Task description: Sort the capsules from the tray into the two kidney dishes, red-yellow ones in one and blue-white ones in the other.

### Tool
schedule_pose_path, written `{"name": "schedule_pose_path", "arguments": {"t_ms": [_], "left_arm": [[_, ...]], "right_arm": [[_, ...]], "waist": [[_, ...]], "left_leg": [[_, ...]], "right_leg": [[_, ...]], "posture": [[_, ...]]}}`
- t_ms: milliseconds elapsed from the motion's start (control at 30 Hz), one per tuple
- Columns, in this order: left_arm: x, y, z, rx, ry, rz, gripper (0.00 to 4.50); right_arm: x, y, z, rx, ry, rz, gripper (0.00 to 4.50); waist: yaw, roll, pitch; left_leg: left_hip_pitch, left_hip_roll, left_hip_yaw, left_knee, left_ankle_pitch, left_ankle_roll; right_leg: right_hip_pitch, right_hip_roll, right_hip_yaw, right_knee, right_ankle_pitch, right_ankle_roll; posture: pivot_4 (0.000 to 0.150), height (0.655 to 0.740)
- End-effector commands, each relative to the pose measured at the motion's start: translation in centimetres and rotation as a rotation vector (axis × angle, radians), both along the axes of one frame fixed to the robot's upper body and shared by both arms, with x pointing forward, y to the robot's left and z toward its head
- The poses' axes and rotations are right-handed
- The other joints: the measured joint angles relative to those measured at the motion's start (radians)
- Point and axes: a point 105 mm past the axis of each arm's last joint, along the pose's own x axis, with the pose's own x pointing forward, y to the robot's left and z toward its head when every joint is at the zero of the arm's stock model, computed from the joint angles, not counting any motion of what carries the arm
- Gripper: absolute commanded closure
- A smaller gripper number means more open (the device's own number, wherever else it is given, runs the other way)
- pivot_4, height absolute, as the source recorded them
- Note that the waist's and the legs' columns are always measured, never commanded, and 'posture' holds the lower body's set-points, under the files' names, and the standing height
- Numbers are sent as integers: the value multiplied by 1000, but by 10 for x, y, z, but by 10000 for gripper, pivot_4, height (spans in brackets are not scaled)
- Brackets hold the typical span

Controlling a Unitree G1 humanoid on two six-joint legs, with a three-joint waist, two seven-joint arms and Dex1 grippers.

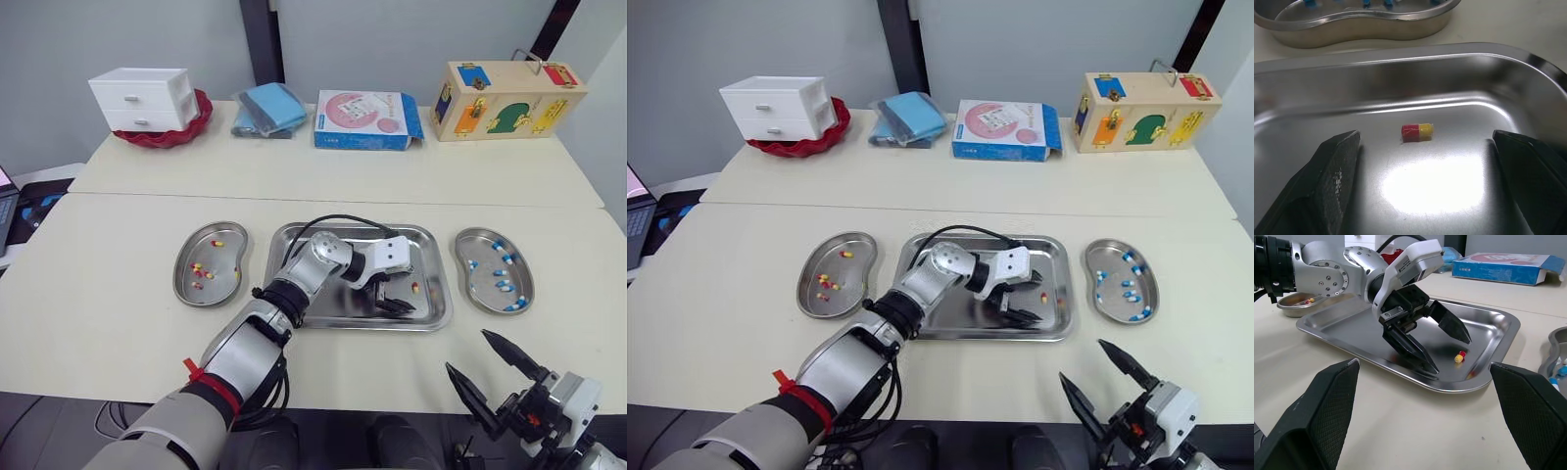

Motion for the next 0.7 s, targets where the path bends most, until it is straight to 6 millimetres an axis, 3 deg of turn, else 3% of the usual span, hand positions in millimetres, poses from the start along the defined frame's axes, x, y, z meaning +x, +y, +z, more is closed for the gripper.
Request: {"name": "schedule_pose_path", "arguments": {"t_ms": [33,133,233,533,700], "left_arm": [[-1,-8,8,-7,-53,-38,0],[-1,-10,5,-1,-51,-37,0],[-2,-10,2,6,-43,-42,5446],[1,-5,-1,27,-61,-31,34361],[2,-4,-1,29,-68,-27,34361]], "right_arm": [[-2,3,11,-9,-53,-6,428],[-2,4,12,-6,-55,-15,428],[-3,4,12,-6,-53,-18,0],[-3,4,12,-6,-53,-21,0],[-2,4,12,-5,-52,-18,0]], "waist": [[0,0,0],[0,0,0],[0,0,0],[0,0,0],[0,0,0]], "left_leg": [[0,0,0,0,0,0],[0,0,0,0,0,0],[0,0,0,0,0,0],[0,0,0,0,0,0],[0,0,0,0,0,0]], "right_leg": [[0,0,0,0,0,0],[0,0,0,0,0,0],[0,0,0,0,0,0],[0,0,0,0,0,0],[0,0,0,0,0,0]], "posture": [[1500,7400],[1500,7400],[1500,7400],[1500,7400],[1500,7400]]}}
